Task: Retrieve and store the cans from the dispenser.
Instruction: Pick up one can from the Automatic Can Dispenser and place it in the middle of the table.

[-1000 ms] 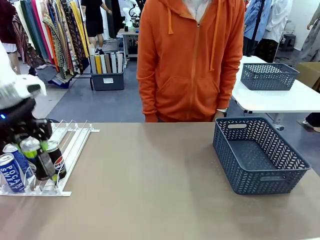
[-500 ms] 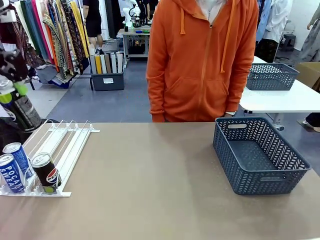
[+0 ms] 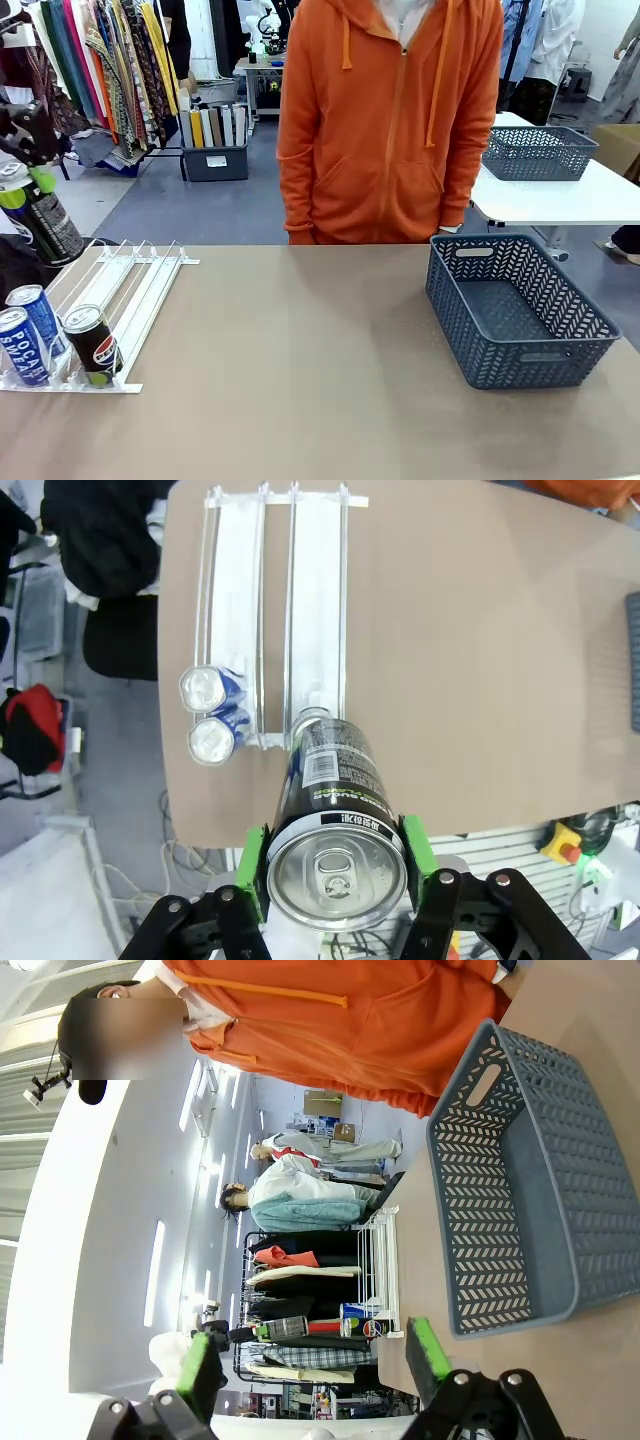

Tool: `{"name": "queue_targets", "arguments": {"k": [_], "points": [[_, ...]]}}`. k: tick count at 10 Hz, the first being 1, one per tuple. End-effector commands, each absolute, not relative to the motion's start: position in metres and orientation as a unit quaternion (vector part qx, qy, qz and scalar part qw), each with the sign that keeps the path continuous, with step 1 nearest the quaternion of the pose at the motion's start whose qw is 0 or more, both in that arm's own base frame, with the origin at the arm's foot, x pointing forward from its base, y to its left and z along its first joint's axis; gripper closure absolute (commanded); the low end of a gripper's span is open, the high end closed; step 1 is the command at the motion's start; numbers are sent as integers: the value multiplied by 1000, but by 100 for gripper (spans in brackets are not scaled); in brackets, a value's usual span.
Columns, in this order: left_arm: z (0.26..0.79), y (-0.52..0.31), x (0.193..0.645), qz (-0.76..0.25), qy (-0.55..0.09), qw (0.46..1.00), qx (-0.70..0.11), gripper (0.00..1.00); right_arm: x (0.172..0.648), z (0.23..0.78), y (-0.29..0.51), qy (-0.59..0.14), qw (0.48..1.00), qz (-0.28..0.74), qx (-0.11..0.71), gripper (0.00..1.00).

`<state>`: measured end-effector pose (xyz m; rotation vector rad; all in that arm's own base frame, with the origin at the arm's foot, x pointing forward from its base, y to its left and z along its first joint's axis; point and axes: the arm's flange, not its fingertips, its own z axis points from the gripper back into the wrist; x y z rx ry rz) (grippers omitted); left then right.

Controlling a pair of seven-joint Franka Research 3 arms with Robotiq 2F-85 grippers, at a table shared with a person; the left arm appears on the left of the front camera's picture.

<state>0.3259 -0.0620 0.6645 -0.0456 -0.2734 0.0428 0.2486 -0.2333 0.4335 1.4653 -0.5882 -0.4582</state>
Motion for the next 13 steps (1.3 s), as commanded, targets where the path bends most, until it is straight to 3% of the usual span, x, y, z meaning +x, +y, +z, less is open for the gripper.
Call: {"name": "queue_targets", "arguments": {"k": [1, 2, 4, 8, 11, 13], "points": [[664, -62, 327, 21, -136, 990, -23, 100, 250, 437, -235, -268, 674, -204, 658, 0], [660, -94, 327, 10, -134, 991, -6, 100, 250, 437, -235, -268, 674, -204, 658, 0], [647, -211, 350, -53, -155, 984, -63, 100, 250, 437, -235, -268, 674, -204, 658, 0], [547, -395, 403, -132, -92, 984, -82, 100, 250, 437, -235, -268, 674, -204, 658, 0], [465, -453, 430, -126, -51, 990, -26, 100, 250, 437, -235, -268, 674, -204, 658, 0], [449, -452, 435, -119, -40, 992, -28, 100, 250, 437, -235, -268, 674, -204, 658, 0]]}}
